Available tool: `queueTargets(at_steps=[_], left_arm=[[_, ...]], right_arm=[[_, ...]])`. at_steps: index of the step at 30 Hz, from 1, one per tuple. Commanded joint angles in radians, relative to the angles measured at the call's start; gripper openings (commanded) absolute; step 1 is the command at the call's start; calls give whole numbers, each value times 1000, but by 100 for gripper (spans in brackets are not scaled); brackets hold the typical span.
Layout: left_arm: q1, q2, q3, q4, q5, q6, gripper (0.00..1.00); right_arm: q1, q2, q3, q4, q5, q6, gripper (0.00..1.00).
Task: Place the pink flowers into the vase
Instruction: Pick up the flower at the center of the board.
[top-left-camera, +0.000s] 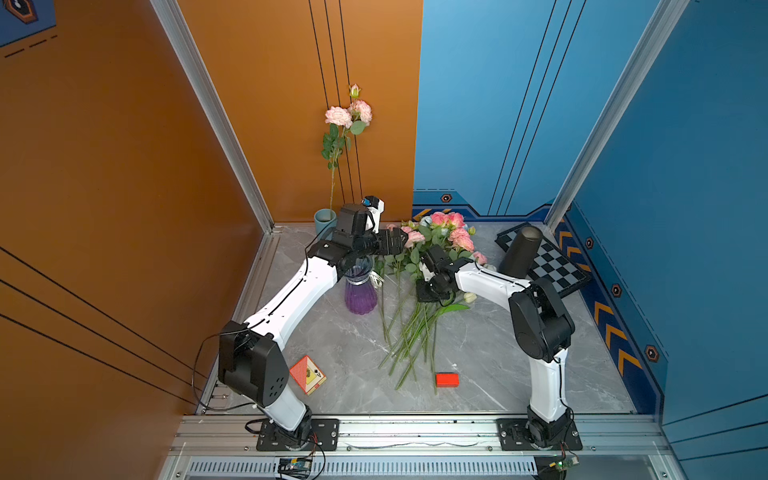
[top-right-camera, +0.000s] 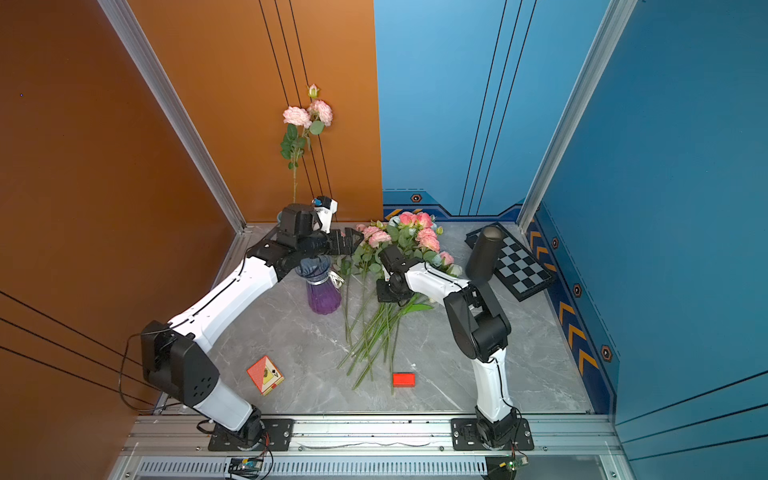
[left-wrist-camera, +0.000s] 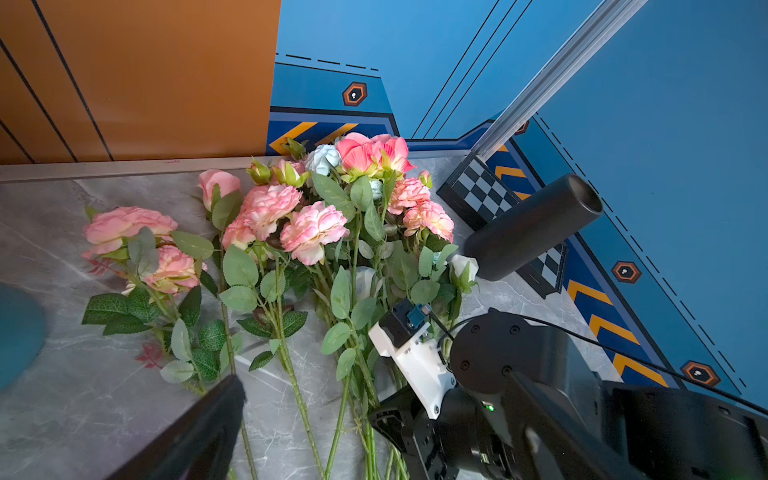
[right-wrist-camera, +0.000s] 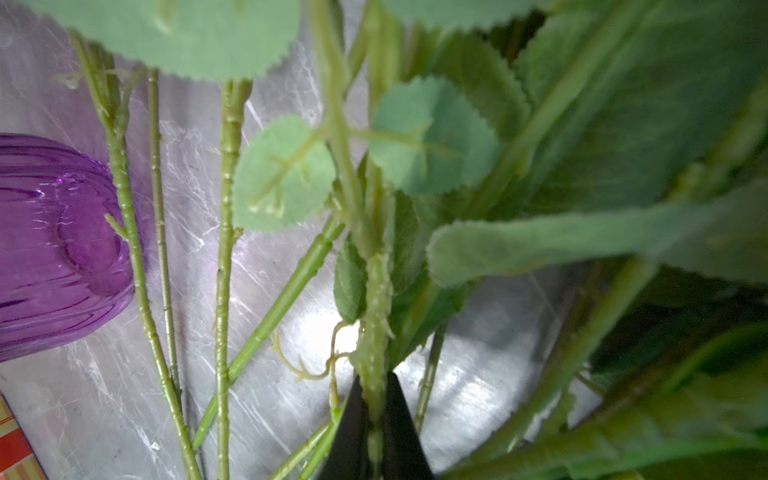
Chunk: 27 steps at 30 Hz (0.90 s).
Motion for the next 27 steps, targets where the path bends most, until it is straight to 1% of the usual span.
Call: queueTargets(at_steps=[1,5,10,13,16,20,25,27], left_arm=[[7,2,0,-12,-26,-1,99],[6,2,2,-12,-19,-3,99],[11,12,8,-13,7,-34,99],[15,43,37,-26,73,-54,99],[15,71,55,-30,104,-78,99],[13,85,70,-29,126,-87,99],[14,109,95,-31,170,-116,99],[15,114,103,-30,166,-119,99]], right_arm=[[-1,-62,24,-10,-15,-2,6],[-6,-110,55,-10,-2,2,6],[-25,-153,101,-10,6,6,6],[-31,-168,133,-10,10,0,5],[-34,-185,155,-2,7,-9,5],[-36,-227,149,33,-8,-15,5],[-36,-298,104,112,-40,-19,6],[-36,-314,95,132,-56,-18,6]])
